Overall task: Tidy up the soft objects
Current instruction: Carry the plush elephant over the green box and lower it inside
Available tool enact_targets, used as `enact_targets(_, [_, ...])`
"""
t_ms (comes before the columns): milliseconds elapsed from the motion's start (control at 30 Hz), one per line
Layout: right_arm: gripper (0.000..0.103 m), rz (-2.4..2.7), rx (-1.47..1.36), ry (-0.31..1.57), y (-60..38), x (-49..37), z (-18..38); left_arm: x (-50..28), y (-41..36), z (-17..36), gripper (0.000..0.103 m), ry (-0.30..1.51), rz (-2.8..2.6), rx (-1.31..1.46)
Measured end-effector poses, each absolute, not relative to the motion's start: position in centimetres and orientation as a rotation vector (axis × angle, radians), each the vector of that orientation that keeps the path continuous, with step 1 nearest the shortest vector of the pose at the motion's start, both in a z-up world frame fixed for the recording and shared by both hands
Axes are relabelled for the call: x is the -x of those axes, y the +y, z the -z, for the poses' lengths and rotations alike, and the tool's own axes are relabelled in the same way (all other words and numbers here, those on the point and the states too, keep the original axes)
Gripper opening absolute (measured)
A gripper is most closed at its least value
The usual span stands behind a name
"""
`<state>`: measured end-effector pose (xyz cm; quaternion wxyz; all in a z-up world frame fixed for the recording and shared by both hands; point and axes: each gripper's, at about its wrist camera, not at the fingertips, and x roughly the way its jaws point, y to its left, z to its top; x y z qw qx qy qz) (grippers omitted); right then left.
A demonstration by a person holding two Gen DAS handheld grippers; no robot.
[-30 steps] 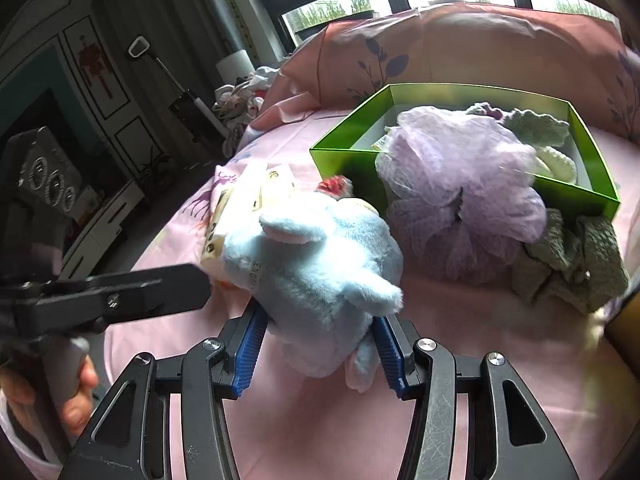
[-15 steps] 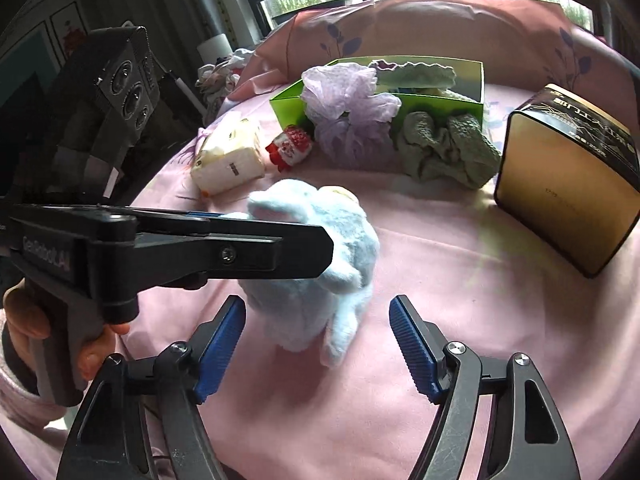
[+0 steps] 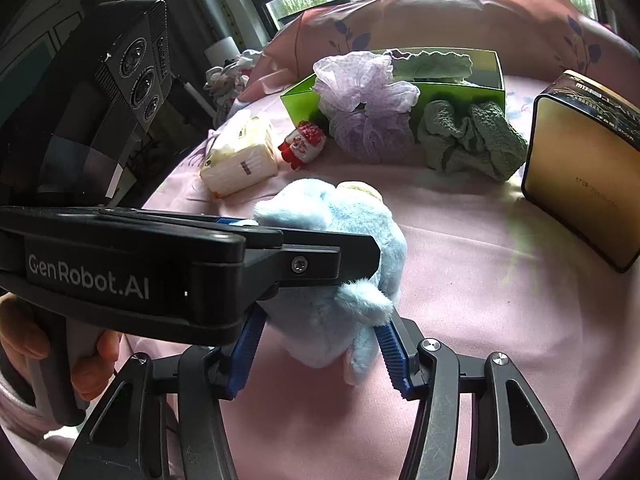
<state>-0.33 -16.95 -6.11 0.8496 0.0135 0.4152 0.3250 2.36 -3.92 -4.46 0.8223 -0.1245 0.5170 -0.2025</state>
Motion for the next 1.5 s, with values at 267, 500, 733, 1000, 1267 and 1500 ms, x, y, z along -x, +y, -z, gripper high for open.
enact_targets(267, [0.049,-0.678,-0.033,0.823,-17.1,0.8,4.2,-1.5,-4.2,2.0,0.068,1.031,0.434,0.211])
enact_targets(500, [0.049,-0.680,-0.013,0.731,-16.8,0.6,0.7,-1.4,-3.9,-1.9,0.068,0.933,0.429,0.190])
enact_targets(733, [0.049,-0.685,0.002,0.655,-16.5,-0.3,-2.2,-2.2,-3.9,-5.2,0.068,0.857,0.425,0.162])
enact_targets(1000, [0.049,-0.689,-0.001,0.593,-16.5,-1.9,-4.4,-3.8,-3.9,-7.8,0.068,0.804,0.417,0.125])
enact_targets(1267, [0.049,-0.676,-0.006,0.549,-16.6,-4.6,-5.9,-6.5,-4.2,-9.5,0.068,0.775,0.415,0.105])
enact_targets(1500, [0.049,-0.657,-0.012,0.521,-17.0,-8.9,-7.9,-11.0,-4.8,-11.6,0.068,0.759,0.422,0.090])
